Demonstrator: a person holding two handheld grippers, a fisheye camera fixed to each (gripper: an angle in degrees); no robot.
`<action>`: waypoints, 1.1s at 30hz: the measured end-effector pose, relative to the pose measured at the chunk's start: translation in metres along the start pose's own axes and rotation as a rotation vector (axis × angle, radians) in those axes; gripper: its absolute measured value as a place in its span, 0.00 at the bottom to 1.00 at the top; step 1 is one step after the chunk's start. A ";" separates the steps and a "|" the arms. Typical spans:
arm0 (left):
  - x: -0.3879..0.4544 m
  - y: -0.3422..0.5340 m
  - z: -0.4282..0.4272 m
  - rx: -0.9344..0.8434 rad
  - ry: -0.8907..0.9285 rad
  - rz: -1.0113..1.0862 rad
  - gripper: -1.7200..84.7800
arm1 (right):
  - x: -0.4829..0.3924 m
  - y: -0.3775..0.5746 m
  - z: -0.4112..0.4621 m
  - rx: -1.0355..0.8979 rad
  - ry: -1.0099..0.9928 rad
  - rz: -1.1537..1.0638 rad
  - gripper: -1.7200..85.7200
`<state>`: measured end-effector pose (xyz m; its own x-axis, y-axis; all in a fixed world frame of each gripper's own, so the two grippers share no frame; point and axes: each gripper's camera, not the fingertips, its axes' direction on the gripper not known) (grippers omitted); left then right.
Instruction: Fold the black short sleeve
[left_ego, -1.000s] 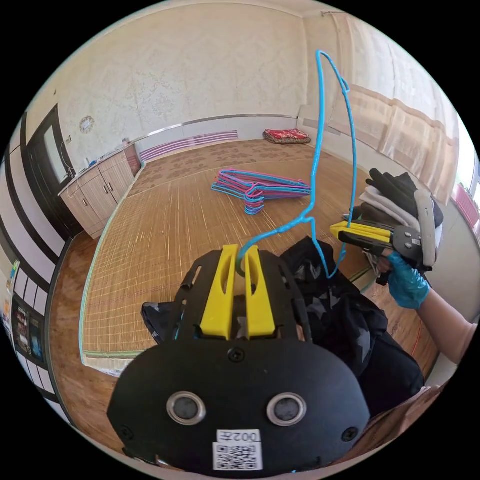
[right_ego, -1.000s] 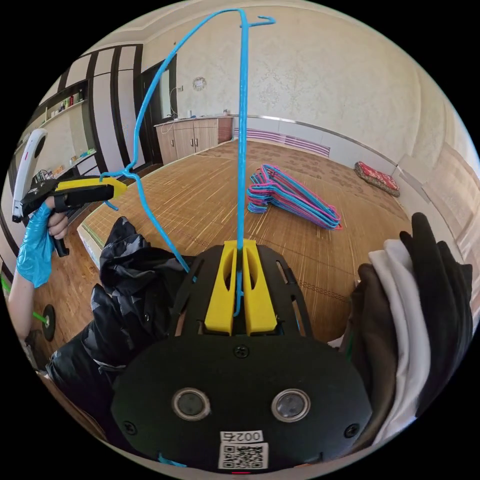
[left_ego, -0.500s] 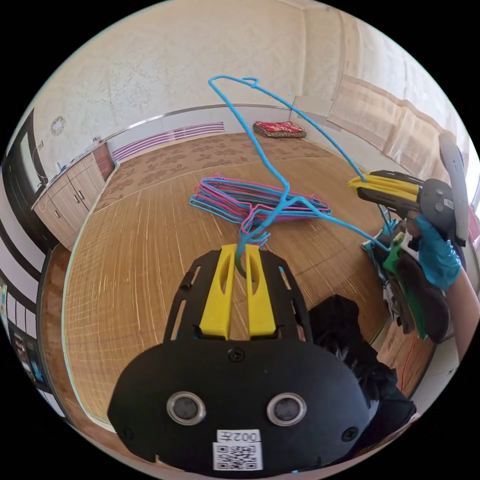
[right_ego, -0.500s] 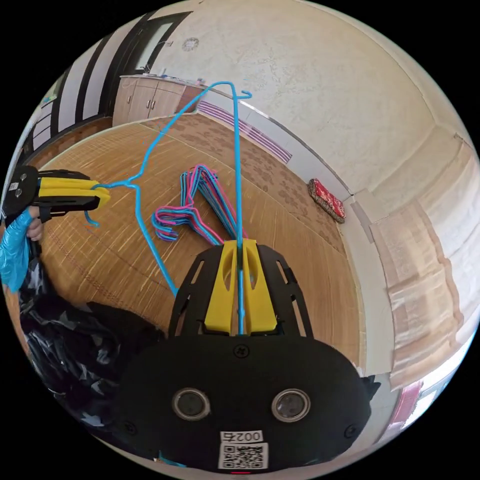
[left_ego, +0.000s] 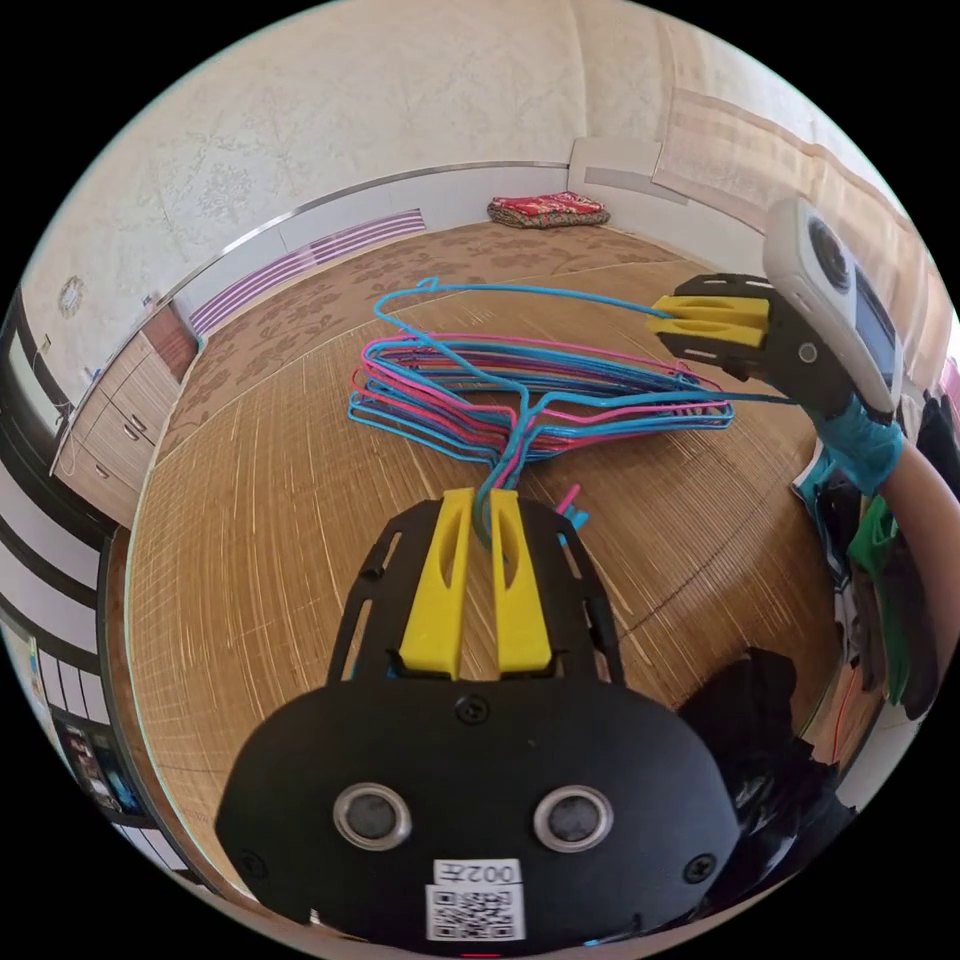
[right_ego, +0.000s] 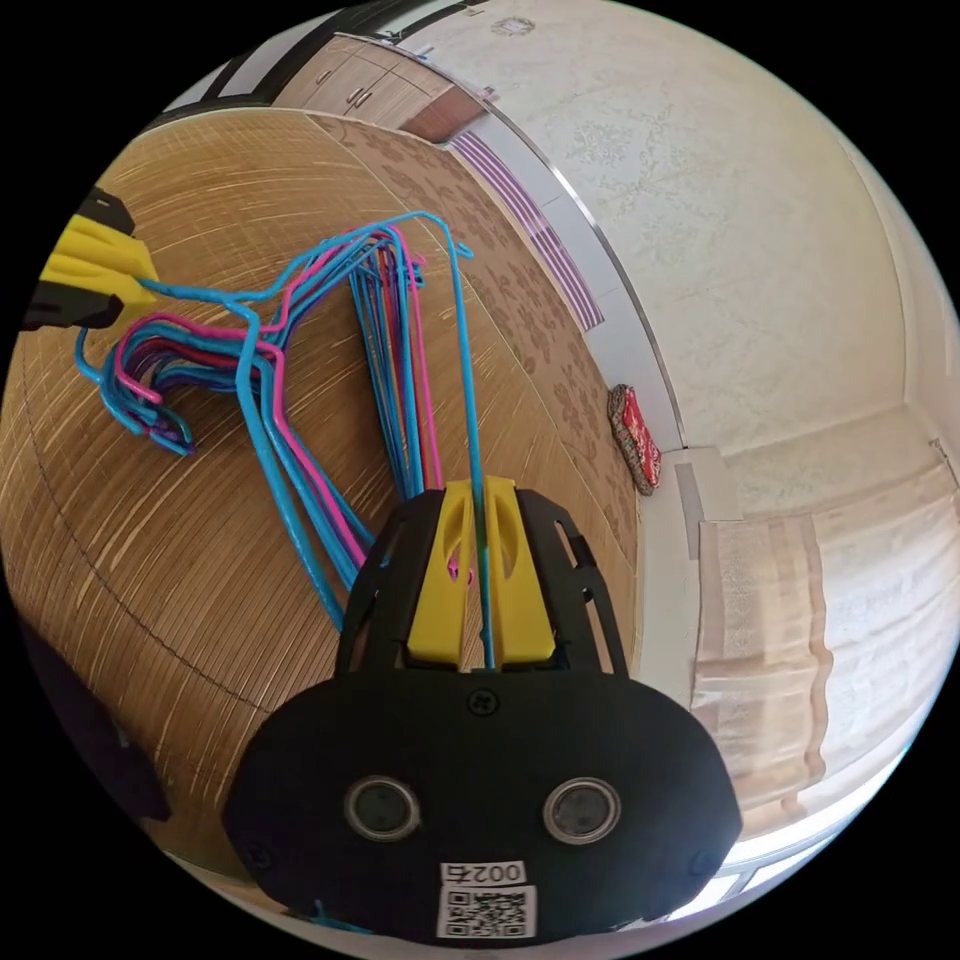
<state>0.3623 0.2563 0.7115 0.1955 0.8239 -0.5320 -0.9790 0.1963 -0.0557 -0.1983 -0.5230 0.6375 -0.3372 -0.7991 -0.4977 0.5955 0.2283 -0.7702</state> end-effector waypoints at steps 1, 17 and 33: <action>0.001 -0.001 0.005 -0.003 0.013 0.007 0.03 | -0.001 -0.004 0.010 0.001 -0.003 -0.010 0.03; 0.008 0.021 -0.070 0.051 0.040 -0.035 0.02 | 0.048 0.065 0.025 0.059 -0.185 0.128 0.10; 0.033 0.218 -0.359 0.131 -0.029 -0.036 0.03 | 0.132 0.252 -0.226 0.307 -0.550 0.416 0.08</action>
<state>0.1344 0.1356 0.3782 0.2336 0.8298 -0.5069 -0.9557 0.2920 0.0376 -0.2575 -0.4457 0.2875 0.3251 -0.8615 -0.3902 0.7977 0.4714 -0.3762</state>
